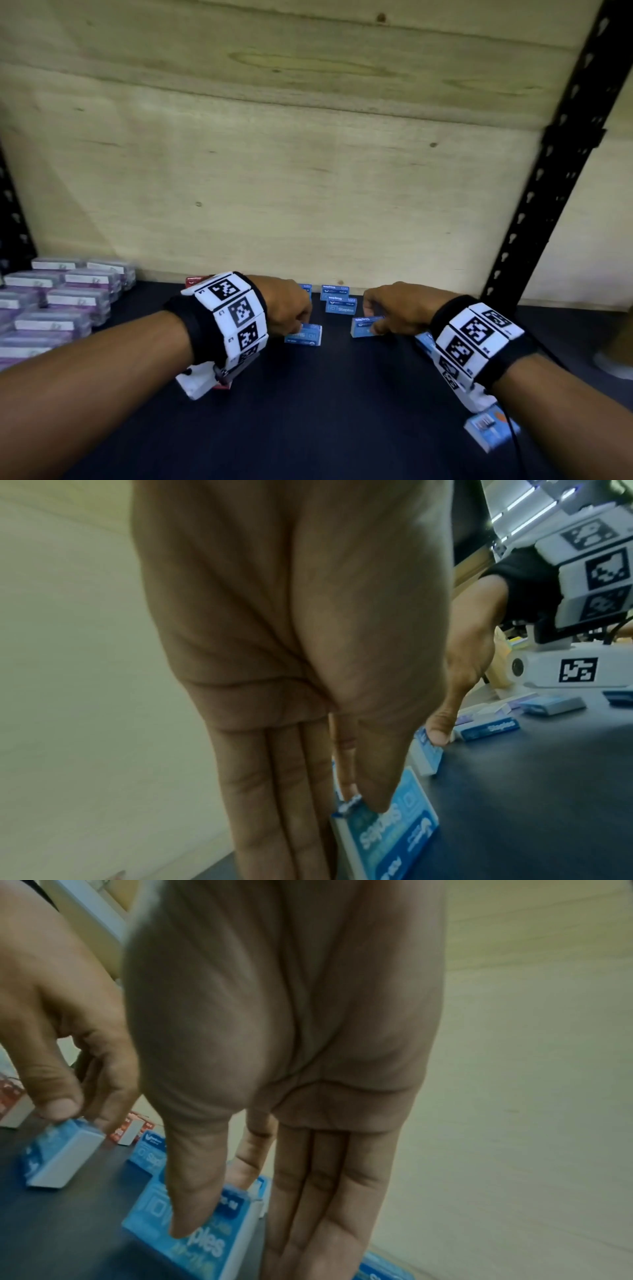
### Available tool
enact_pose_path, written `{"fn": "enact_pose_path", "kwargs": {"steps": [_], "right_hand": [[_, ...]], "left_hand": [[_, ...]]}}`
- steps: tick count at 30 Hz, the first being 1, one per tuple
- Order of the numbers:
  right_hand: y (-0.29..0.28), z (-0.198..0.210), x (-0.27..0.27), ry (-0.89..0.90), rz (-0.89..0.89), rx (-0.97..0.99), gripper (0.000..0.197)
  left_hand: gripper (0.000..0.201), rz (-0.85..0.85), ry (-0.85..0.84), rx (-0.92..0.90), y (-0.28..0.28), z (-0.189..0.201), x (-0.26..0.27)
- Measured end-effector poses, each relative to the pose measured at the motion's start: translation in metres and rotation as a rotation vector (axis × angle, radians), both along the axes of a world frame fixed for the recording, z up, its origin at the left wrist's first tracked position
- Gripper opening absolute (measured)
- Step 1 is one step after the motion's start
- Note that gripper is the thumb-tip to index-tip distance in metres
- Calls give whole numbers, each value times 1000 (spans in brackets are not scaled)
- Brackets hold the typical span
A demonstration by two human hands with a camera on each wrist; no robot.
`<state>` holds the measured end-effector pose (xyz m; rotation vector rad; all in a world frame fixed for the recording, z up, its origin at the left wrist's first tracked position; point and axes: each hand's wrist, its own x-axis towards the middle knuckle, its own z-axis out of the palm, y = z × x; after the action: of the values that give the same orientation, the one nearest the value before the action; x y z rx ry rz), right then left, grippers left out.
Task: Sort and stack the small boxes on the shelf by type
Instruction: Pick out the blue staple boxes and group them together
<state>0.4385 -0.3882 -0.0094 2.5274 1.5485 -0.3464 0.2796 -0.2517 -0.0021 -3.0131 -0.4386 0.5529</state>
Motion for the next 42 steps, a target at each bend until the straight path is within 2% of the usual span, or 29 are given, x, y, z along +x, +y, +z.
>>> {"fn": "enact_pose_path", "kwargs": {"steps": [4, 11, 14, 20, 26, 30, 34, 36, 39, 42], "right_hand": [[10, 2, -6, 12, 6, 24, 22], [18, 1, -11, -10, 11, 4, 25], [19, 1, -10, 45, -22, 18, 21], [20, 6, -9, 65, -54, -62, 32], [17, 6, -3, 128, -97, -64, 24], [16, 6, -2, 144, -105, -57, 22], [17, 6, -2, 169, -119, -63, 23], [18, 6, -3, 180, -125, -64, 25], [18, 6, -5, 203, -132, -49, 27], [19, 5, -8, 214, -137, -31, 25]], "left_hand": [[30, 50, 13, 40, 5, -1, 4], [21, 77, 8, 58, 8, -4, 7], [32, 41, -21, 76, 5, -4, 12], [45, -48, 6, 148, 0, -6, 17], [33, -62, -58, 59, 2, -6, 15], [48, -45, -106, -54, 8, 2, 12], [31, 45, -192, -243, 15, 1, 9], [27, 93, -200, -281, 17, -2, 7], [30, 134, -138, -254, 19, -3, 2], [31, 124, -42, -104, 19, -1, -3]]}}
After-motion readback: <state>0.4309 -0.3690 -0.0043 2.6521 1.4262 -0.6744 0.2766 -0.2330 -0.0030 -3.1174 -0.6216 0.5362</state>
